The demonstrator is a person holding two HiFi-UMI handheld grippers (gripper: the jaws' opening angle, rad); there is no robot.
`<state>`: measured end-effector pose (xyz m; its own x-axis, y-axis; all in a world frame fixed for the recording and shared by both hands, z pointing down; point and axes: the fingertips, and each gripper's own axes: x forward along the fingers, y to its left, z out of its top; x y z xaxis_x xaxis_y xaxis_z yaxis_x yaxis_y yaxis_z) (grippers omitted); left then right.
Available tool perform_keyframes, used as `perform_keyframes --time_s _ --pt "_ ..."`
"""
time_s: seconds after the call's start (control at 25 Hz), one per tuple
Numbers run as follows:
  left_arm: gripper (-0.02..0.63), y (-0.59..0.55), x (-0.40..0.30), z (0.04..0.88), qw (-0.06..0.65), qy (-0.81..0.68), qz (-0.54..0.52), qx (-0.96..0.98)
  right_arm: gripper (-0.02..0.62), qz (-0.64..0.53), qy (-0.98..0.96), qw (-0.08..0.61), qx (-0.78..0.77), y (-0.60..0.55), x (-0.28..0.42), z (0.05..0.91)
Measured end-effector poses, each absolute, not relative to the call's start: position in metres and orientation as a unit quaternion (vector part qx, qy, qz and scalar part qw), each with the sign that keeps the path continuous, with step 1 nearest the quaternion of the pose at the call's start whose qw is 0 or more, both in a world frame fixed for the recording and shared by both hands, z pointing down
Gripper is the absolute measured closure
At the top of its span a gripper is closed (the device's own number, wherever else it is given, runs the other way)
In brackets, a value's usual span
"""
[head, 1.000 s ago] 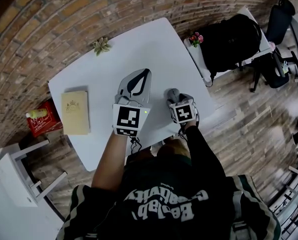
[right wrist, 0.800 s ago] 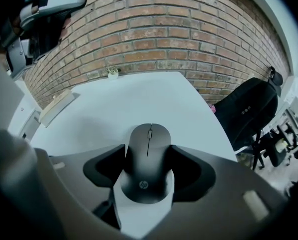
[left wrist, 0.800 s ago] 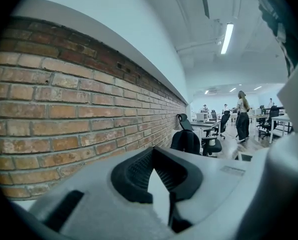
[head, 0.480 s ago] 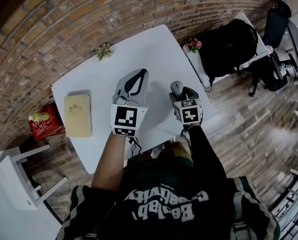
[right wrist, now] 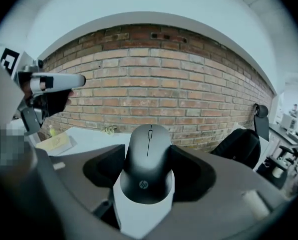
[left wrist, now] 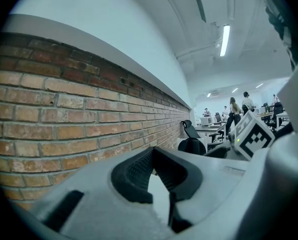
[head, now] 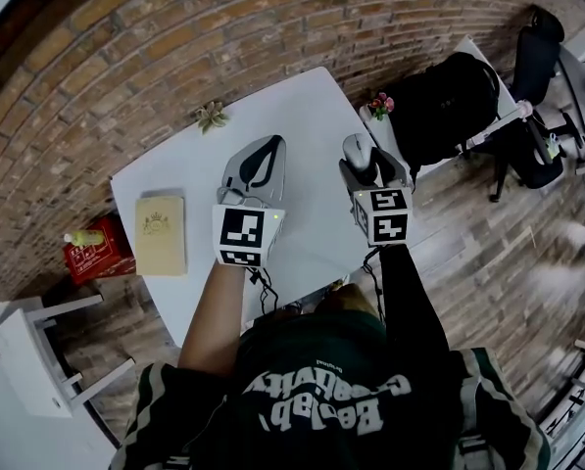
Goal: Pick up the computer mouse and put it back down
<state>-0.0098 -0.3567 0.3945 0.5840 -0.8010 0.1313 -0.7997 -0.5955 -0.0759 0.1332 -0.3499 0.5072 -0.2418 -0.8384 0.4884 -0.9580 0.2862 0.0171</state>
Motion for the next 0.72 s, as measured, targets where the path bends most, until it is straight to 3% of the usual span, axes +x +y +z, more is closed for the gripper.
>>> perform_keyframes --time_s 0.72 --pt "0.6 -0.353 -0.027 0.333 0.044 0.481 -0.039 -0.875 0.293 0.012 -0.801 0.076 0.594 -0.348 0.141 0.332"
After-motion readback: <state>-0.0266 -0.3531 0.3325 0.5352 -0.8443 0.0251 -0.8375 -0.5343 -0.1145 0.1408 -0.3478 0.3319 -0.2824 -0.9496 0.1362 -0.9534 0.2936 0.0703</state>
